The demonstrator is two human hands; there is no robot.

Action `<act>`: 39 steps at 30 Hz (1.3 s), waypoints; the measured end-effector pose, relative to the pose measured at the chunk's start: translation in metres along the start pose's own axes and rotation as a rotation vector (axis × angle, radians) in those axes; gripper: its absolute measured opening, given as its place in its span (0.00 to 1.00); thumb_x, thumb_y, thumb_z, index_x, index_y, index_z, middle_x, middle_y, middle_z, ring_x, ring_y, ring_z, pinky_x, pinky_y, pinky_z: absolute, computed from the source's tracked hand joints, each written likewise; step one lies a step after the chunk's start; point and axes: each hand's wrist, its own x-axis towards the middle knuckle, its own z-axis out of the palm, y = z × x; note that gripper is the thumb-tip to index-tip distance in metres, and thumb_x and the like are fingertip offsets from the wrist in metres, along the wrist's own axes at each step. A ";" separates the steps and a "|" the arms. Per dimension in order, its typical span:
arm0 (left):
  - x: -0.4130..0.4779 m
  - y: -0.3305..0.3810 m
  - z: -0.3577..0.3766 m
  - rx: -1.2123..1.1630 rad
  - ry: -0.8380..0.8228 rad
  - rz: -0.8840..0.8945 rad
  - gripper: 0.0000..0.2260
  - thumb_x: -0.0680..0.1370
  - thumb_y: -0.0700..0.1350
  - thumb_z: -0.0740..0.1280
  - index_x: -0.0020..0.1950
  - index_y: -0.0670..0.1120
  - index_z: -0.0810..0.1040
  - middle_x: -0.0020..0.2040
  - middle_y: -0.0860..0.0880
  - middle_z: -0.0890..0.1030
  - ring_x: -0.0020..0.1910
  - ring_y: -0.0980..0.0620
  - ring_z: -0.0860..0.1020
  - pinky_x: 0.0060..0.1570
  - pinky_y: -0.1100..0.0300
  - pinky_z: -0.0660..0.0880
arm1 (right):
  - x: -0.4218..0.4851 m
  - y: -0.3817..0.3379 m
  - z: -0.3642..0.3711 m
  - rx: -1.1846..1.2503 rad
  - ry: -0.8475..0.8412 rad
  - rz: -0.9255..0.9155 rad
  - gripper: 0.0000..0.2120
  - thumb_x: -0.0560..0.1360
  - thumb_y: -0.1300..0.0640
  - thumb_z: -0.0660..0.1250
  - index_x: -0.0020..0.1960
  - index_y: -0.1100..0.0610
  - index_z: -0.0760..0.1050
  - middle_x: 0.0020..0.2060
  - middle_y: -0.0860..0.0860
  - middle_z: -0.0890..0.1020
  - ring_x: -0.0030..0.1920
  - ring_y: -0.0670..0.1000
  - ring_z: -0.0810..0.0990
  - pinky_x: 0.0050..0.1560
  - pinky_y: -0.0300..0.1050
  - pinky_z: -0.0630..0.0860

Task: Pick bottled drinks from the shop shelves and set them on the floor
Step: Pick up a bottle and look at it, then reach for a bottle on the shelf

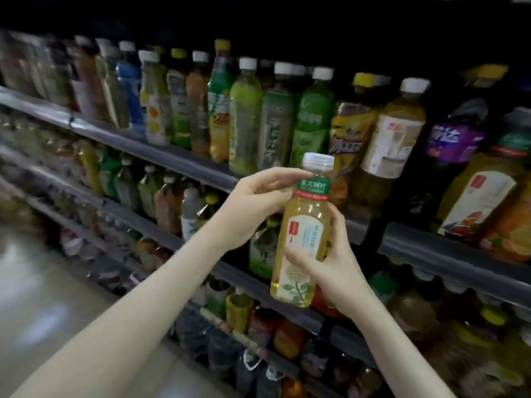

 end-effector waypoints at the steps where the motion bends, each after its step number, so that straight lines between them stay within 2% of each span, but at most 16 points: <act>1: -0.016 -0.007 -0.010 -0.062 0.036 -0.047 0.18 0.77 0.36 0.64 0.62 0.53 0.79 0.61 0.46 0.80 0.61 0.48 0.78 0.54 0.57 0.76 | 0.000 0.005 0.010 0.052 -0.030 0.017 0.36 0.67 0.47 0.76 0.63 0.28 0.57 0.55 0.31 0.78 0.56 0.37 0.79 0.49 0.36 0.79; 3: -0.053 -0.023 -0.032 -0.116 0.059 -0.186 0.29 0.75 0.37 0.67 0.70 0.60 0.68 0.66 0.43 0.76 0.63 0.46 0.76 0.56 0.53 0.76 | 0.004 0.012 0.034 0.125 -0.065 0.028 0.35 0.67 0.51 0.75 0.64 0.30 0.59 0.56 0.34 0.79 0.57 0.39 0.79 0.52 0.42 0.80; 6: -0.103 -0.040 -0.064 0.035 -0.030 -0.341 0.40 0.73 0.45 0.72 0.71 0.73 0.52 0.68 0.46 0.75 0.65 0.46 0.75 0.60 0.48 0.75 | 0.013 0.018 0.076 0.159 -0.125 0.031 0.35 0.70 0.55 0.75 0.65 0.34 0.57 0.58 0.38 0.78 0.59 0.41 0.79 0.54 0.43 0.79; 11: -0.156 -0.036 -0.128 0.274 0.152 -0.414 0.48 0.65 0.58 0.78 0.69 0.78 0.46 0.62 0.56 0.79 0.61 0.54 0.78 0.59 0.49 0.76 | 0.031 0.022 0.169 0.136 -0.314 0.076 0.38 0.72 0.61 0.73 0.72 0.42 0.54 0.55 0.39 0.79 0.57 0.42 0.80 0.54 0.43 0.79; 14: -0.188 -0.028 -0.188 0.280 0.243 -0.432 0.48 0.67 0.51 0.78 0.72 0.74 0.47 0.61 0.55 0.80 0.59 0.53 0.79 0.54 0.54 0.79 | 0.051 0.023 0.240 0.128 -0.438 0.093 0.38 0.75 0.60 0.70 0.73 0.42 0.50 0.58 0.41 0.79 0.58 0.43 0.80 0.55 0.41 0.79; 16: -0.209 -0.024 -0.237 0.292 0.306 -0.434 0.47 0.68 0.46 0.77 0.72 0.74 0.49 0.60 0.54 0.81 0.58 0.52 0.80 0.54 0.54 0.79 | 0.068 0.023 0.296 0.084 -0.487 0.115 0.43 0.75 0.55 0.70 0.76 0.43 0.43 0.63 0.45 0.76 0.59 0.44 0.79 0.57 0.43 0.78; 17: -0.221 -0.021 -0.264 0.301 0.336 -0.438 0.47 0.68 0.46 0.77 0.72 0.74 0.50 0.60 0.54 0.81 0.58 0.52 0.80 0.55 0.52 0.78 | 0.077 0.023 0.327 0.044 -0.494 0.128 0.42 0.74 0.51 0.71 0.75 0.43 0.44 0.61 0.45 0.77 0.56 0.41 0.79 0.54 0.39 0.79; 19: -0.240 -0.014 -0.318 0.323 0.390 -0.450 0.47 0.67 0.45 0.77 0.72 0.73 0.51 0.60 0.54 0.81 0.58 0.52 0.80 0.58 0.48 0.77 | 0.096 0.019 0.387 -0.041 -0.480 0.123 0.38 0.67 0.42 0.74 0.66 0.40 0.51 0.52 0.39 0.78 0.47 0.32 0.79 0.39 0.27 0.76; 20: -0.248 -0.009 -0.345 0.333 0.413 -0.456 0.48 0.67 0.45 0.78 0.72 0.73 0.51 0.60 0.55 0.81 0.59 0.53 0.80 0.59 0.48 0.77 | 0.107 0.017 0.418 -0.070 -0.467 0.124 0.39 0.63 0.38 0.74 0.62 0.40 0.52 0.48 0.37 0.77 0.43 0.28 0.77 0.34 0.25 0.73; 22: -0.260 0.001 -0.395 0.333 0.463 -0.467 0.47 0.67 0.45 0.78 0.71 0.74 0.53 0.61 0.57 0.80 0.59 0.55 0.79 0.60 0.48 0.76 | 0.131 0.010 0.474 -0.097 -0.429 0.165 0.39 0.61 0.37 0.75 0.62 0.44 0.55 0.43 0.36 0.76 0.40 0.30 0.78 0.31 0.26 0.72; 25: -0.264 0.027 -0.469 0.376 0.469 -0.489 0.42 0.68 0.49 0.78 0.71 0.74 0.55 0.59 0.57 0.81 0.58 0.56 0.80 0.58 0.53 0.76 | 0.174 0.002 0.543 -0.060 -0.370 0.216 0.37 0.63 0.42 0.77 0.63 0.47 0.59 0.45 0.40 0.78 0.40 0.37 0.80 0.36 0.33 0.76; 27: -0.259 0.047 -0.523 0.389 0.429 -0.487 0.36 0.72 0.48 0.75 0.70 0.73 0.59 0.57 0.58 0.82 0.56 0.57 0.80 0.53 0.60 0.78 | 0.208 -0.002 0.581 0.025 -0.338 0.240 0.35 0.64 0.45 0.77 0.64 0.48 0.62 0.47 0.43 0.80 0.43 0.41 0.82 0.42 0.43 0.81; 29: -0.248 0.063 -0.581 0.393 0.400 -0.477 0.29 0.75 0.48 0.72 0.67 0.73 0.64 0.58 0.62 0.80 0.56 0.60 0.80 0.49 0.68 0.76 | 0.247 -0.006 0.615 0.070 -0.312 0.219 0.35 0.64 0.46 0.78 0.64 0.48 0.63 0.49 0.45 0.81 0.47 0.46 0.83 0.48 0.51 0.82; 33: -0.217 0.079 -0.707 0.547 0.451 -0.428 0.20 0.75 0.57 0.68 0.63 0.74 0.68 0.67 0.62 0.72 0.59 0.68 0.74 0.52 0.69 0.74 | 0.339 -0.011 0.680 0.096 -0.210 0.111 0.41 0.61 0.45 0.78 0.68 0.49 0.61 0.44 0.42 0.82 0.43 0.39 0.82 0.45 0.43 0.79; 36: -0.194 0.080 -0.805 0.629 0.537 -0.380 0.16 0.78 0.56 0.66 0.62 0.74 0.70 0.62 0.64 0.74 0.56 0.70 0.75 0.52 0.69 0.71 | 0.411 -0.011 0.725 0.132 -0.170 0.038 0.45 0.58 0.43 0.78 0.69 0.50 0.61 0.44 0.42 0.82 0.43 0.39 0.83 0.46 0.43 0.80; 39: -0.162 0.082 -0.904 0.669 0.621 -0.336 0.17 0.79 0.53 0.66 0.61 0.74 0.70 0.61 0.61 0.77 0.56 0.68 0.76 0.58 0.62 0.72 | 0.493 -0.018 0.781 0.126 -0.168 -0.038 0.45 0.55 0.38 0.77 0.66 0.46 0.60 0.45 0.42 0.81 0.43 0.37 0.82 0.39 0.33 0.77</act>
